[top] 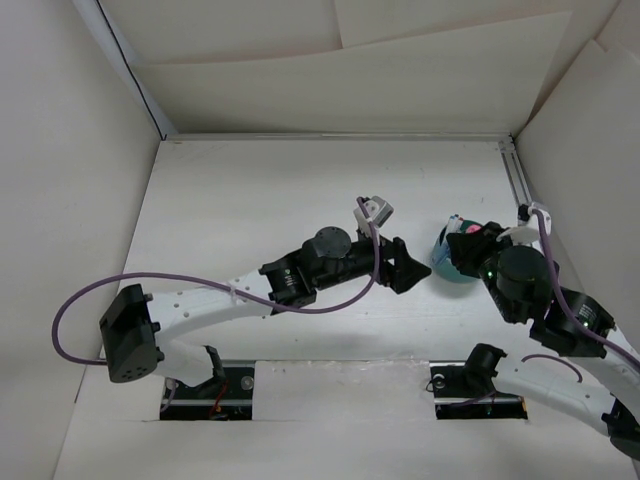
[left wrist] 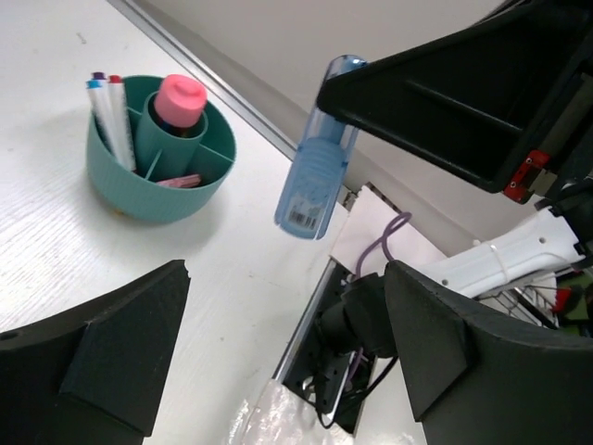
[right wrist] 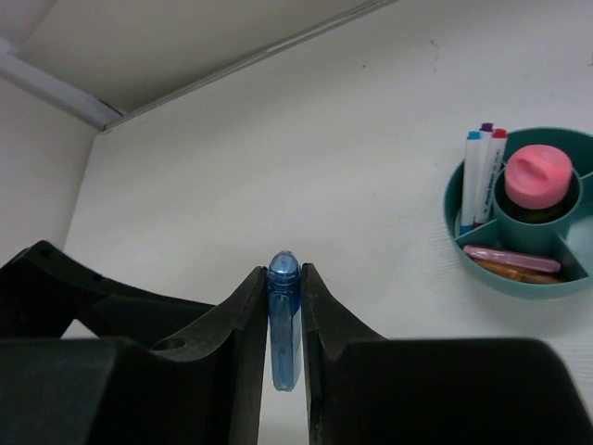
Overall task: Sort the stationery into containers
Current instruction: Place the stationery in the storage box.
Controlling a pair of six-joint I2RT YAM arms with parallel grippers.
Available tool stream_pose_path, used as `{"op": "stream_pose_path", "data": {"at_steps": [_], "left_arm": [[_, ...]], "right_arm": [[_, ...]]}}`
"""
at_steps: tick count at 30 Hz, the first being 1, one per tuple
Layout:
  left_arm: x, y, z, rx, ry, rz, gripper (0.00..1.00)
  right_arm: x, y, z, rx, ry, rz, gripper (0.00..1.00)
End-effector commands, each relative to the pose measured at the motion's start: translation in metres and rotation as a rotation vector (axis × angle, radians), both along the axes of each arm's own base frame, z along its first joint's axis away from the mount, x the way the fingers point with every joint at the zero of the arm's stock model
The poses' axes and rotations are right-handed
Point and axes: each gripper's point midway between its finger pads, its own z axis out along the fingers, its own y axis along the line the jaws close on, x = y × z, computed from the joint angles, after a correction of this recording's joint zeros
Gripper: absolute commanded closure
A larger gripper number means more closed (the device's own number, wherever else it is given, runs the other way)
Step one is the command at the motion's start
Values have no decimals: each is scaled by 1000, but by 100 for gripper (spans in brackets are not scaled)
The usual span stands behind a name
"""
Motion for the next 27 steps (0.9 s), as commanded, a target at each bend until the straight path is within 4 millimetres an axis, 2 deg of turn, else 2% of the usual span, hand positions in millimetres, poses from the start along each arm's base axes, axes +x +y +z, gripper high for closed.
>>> {"op": "stream_pose_path", "data": {"at_steps": [1,4,5,6,7,8,9,10,11,13,14,15,17,20,25,27], "left_arm": [[5,21,22,-37,-44,76,18],[9,39,11,-9,-26,141,16],[10,46,-5,19,-8,160,16],[8,54,-4,11,3,175,16],[11,62,-12,32,8,207,16],[10,69,-28,53,27,217,6],[6,76,-26,41,24,217,0],[6,82,-31,38,37,231,0],[5,89,-48,60,58,248,0],[1,102,-61,69,73,259,0],[1,106,-58,65,70,271,0],[-1,110,-68,73,85,273,0],[-4,117,-68,56,91,274,0],[-6,123,-79,71,106,286,0],[-7,125,-85,76,116,287,0],[-7,126,-90,86,119,288,0]], "right_arm": [[1,-27,14,-9,-33,-119,88],[6,-36,-2,-51,-17,-191,87],[8,-38,-9,-72,-11,-208,87],[10,-39,-13,-79,-6,-227,87],[12,-44,-16,-93,-8,-268,87],[13,-46,-18,-105,-9,-285,87],[15,-46,-25,-115,-1,-305,85],[17,-47,-26,-134,1,-323,85],[18,-52,-29,-139,-5,-357,85],[23,-53,-43,-189,6,-397,85],[24,-54,-43,-200,5,-408,85],[26,-53,-48,-212,6,-417,85],[30,-50,-55,-233,8,-437,85],[39,-49,-69,-278,31,-470,85],[50,-71,-81,-319,77,-578,85],[54,-78,-93,-357,103,-603,85]]}}
